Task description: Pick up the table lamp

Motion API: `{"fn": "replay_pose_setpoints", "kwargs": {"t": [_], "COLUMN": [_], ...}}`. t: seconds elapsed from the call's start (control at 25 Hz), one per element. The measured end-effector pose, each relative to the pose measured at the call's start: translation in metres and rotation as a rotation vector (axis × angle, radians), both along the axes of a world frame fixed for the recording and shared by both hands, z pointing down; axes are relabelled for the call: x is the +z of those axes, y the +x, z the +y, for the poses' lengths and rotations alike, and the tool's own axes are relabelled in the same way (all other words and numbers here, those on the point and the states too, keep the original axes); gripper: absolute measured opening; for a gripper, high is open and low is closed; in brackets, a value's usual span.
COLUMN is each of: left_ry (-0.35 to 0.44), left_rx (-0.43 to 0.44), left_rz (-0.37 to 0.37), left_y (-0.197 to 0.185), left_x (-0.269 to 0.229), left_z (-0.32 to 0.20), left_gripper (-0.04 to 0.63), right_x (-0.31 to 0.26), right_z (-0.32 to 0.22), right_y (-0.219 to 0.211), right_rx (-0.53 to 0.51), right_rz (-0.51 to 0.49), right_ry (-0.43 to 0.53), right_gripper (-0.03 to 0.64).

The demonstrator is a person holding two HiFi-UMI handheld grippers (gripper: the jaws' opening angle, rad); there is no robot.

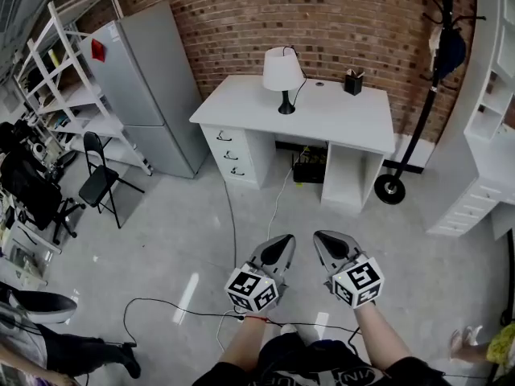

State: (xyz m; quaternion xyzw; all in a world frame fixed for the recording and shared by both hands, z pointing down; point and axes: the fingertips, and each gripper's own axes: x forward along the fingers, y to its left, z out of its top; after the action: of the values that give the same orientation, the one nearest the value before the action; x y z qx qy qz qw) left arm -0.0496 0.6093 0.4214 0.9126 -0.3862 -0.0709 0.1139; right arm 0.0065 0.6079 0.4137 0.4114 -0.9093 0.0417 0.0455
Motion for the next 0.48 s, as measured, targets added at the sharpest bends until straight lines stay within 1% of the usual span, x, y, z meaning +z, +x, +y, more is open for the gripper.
{"fn": "replay_pose_setpoints", "kwargs": {"t": [0.2,0.48], "left_ry": [0.010,0.021], "left_rx": [0.008,-0.002], "left_rz": [-0.003,0.009], "left_y": [-0.017,-0.032], "left_x": [-0.007,-0.010], "left_z": [-0.021,-0.039], "left_gripper": [0.008,0.008], "right_x": [-0.002,0.002], "right_z": [-0.019,-0.036], "right_y": [-0.016,-0.028], "right_rx": [0.023,0.020], "right_rz": [0.016,0.033], "right_ry": [0.007,0.005], "right_gripper": [0.002,0.002]}}
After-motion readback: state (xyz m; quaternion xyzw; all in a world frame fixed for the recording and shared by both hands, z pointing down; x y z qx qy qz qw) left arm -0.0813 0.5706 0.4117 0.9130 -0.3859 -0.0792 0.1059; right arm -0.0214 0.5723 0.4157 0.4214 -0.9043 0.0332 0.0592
